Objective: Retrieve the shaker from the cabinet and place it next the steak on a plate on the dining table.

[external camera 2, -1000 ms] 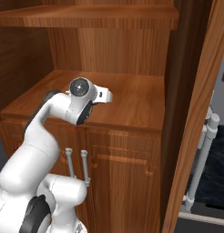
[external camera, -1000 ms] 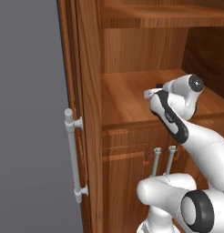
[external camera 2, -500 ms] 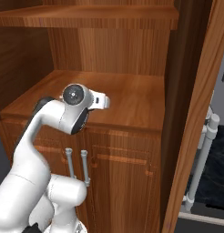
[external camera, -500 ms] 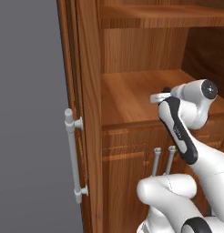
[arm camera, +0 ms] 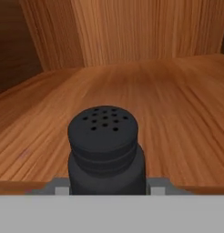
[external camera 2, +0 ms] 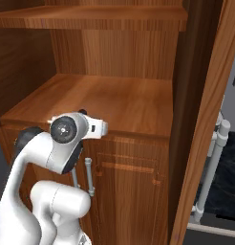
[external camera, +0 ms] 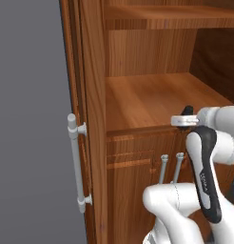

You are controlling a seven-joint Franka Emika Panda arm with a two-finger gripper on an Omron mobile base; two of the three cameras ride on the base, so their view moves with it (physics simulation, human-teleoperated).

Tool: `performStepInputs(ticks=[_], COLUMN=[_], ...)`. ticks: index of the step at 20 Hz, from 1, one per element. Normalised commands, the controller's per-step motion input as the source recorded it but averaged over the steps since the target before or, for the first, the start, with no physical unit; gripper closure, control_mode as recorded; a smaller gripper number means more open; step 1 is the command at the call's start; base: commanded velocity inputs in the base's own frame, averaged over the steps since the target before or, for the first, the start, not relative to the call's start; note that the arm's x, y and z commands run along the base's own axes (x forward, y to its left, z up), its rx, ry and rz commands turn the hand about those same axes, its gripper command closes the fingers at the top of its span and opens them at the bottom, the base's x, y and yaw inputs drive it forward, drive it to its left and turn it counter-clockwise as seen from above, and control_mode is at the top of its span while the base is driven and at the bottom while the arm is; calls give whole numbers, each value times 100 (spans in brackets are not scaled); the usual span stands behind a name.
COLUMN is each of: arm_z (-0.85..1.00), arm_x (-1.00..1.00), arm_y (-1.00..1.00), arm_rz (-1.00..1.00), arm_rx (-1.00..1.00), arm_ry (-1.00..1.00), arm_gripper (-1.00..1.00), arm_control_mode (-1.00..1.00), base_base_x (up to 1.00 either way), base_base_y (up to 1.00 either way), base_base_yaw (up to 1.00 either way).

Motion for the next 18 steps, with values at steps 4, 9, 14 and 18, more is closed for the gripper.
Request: performStepInputs(ticks=[4,9,14,18], arm_z=[2,47,22,-15], arm_x=[-100,-100,-100,-72], arm_y=[0,0,25,67], arm_rz=[2,0,0,0], arm_rx=[15,5,-5,-14], arm_ry=[-12,-19,-3,1], arm_gripper=[100,100,100,100], arm_control_mode=[-100,-100,-100,-100], base_base_x=[0,0,0,0], base_base_y=[0,0,0,0], base_base_yaw=[0,0,0,0])
